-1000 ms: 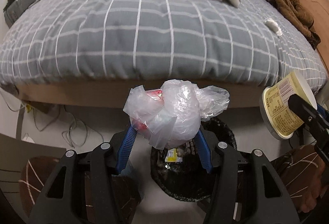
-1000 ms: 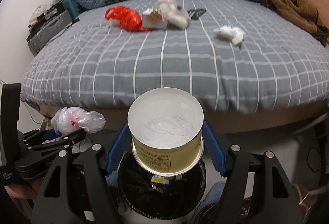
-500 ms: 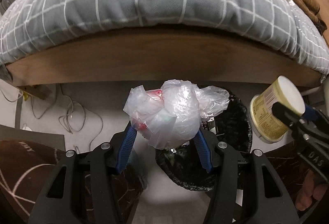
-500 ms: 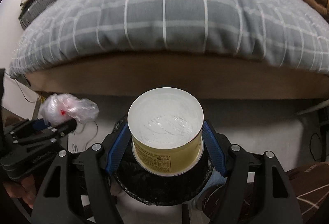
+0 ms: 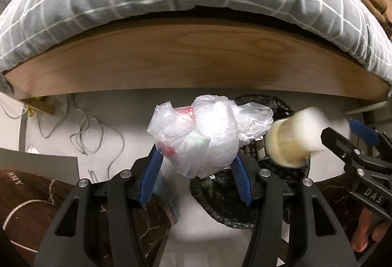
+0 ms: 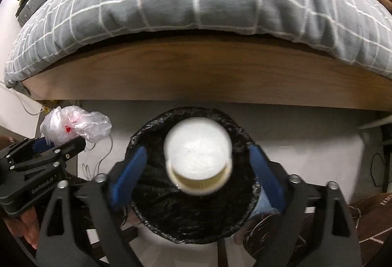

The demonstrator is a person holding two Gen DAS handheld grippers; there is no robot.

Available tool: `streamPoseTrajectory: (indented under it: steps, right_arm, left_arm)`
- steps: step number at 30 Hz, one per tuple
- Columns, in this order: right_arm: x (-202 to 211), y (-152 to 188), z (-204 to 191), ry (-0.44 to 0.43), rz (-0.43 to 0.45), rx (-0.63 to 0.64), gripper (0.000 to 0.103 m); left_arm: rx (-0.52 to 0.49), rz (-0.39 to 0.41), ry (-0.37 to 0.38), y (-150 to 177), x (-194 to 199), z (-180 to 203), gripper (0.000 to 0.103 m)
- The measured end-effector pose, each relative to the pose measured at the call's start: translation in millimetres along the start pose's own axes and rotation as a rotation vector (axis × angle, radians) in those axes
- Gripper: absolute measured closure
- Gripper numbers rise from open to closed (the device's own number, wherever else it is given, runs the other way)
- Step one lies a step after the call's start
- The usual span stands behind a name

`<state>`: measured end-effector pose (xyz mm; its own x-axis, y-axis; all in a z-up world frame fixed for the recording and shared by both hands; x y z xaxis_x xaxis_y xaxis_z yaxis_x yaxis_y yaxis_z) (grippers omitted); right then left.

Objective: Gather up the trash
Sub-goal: 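Open both tools to drop the tub and plastic bag into the bin, then move both tools back over the bed toward the remaining trash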

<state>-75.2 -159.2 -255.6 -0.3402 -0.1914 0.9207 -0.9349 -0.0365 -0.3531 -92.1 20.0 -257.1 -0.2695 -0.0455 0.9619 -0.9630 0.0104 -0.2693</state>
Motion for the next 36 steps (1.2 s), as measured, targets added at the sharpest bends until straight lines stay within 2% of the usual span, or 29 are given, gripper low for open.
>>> streamPoseTrajectory:
  steps: [4, 10, 17, 25, 26, 30, 33, 36]
  right_arm:
    - [8, 1, 18, 0.056, 0.017, -0.005, 0.009]
    - [23, 10, 64, 0.126, 0.026, -0.044, 0.008]
    - [37, 24, 100, 0.178, 0.032, -0.115, 0.008]
    - [47, 37, 126, 0.207, 0.04, -0.186, 0.008]
    - [47, 37, 127, 0.209, 0.04, -0.187, 0.008]
    - [46, 36, 125, 0.203, 0.042, -0.19, 0.008]
    - [46, 34, 121, 0.204, 0.038, -0.176, 0.008]
    - [53, 31, 119, 0.196, 0.043, -0.176, 0.008]
  left_arm:
    - [-0.028, -0.016, 0.027, -2, -4, 22, 0.049]
    - [-0.076, -0.035, 0.066, -4, -6, 60, 0.049]
    - [-0.124, -0.039, 0.079, -2, -6, 99, 0.049]
    - [-0.194, -0.043, 0.087, 7, -7, 128, 0.048]
    - [-0.197, -0.036, 0.081, 7, -6, 128, 0.046]
    - [-0.19, -0.003, 0.036, 4, -3, 126, 0.021]
    - [-0.168, -0.006, 0.036, 2, -2, 120, 0.016]
    - [-0.139, 0.025, 0.015, -4, 6, 111, 0.009]
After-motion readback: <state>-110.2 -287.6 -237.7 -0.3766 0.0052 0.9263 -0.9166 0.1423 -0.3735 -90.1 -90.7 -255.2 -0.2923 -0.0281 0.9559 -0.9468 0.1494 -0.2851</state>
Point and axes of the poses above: each gripper's, at about its wrist camera, not at the fingertips, and x roughly against the way its jaws point, z to its right, y to its underside, the point moved 2 cm from there along -x, roughly the way its jaws point, and after that the axes turned 5 degrees about -y, right-handed, at the moved point
